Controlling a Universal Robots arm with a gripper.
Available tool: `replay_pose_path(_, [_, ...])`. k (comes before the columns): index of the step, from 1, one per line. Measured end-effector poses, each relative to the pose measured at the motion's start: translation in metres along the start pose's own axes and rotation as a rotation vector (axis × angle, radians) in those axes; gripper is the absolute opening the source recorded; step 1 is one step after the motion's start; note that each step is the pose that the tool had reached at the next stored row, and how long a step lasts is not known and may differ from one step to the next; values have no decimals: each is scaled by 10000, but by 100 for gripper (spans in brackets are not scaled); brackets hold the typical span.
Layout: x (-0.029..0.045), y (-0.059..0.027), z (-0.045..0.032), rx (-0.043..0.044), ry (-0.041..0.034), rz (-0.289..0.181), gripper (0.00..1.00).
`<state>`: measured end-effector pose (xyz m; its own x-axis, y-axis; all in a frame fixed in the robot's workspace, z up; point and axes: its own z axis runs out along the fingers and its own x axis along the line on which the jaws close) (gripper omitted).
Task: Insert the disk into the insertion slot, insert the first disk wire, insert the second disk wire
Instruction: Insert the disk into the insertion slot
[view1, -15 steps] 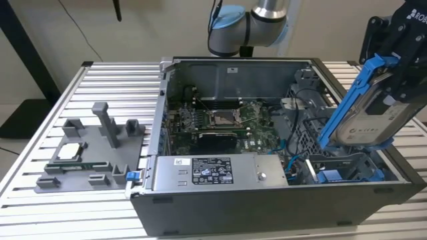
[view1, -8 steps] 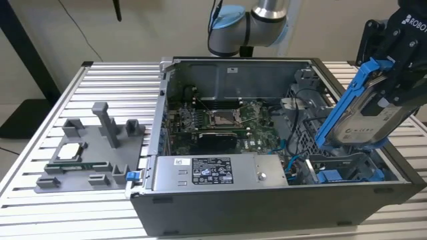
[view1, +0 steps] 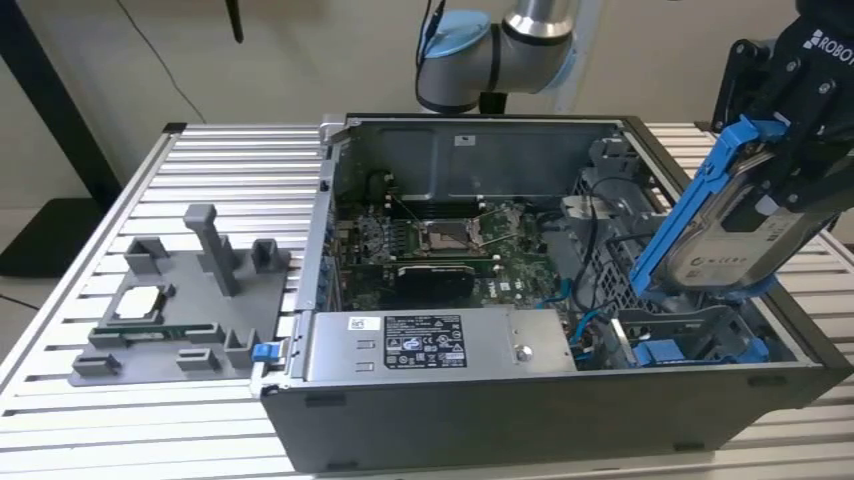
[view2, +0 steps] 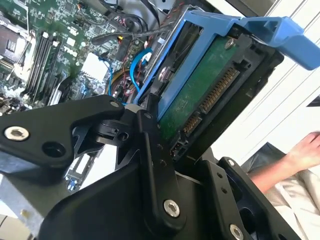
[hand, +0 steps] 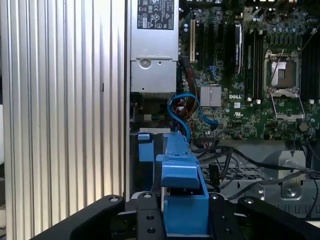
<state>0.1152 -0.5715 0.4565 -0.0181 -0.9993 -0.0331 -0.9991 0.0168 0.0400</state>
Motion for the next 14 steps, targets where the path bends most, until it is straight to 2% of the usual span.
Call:
replay_pose_path(7, [1, -1, 33, 0, 0, 3, 0])
replay_pose_path(14, [3, -6, 128, -2, -2, 8, 0])
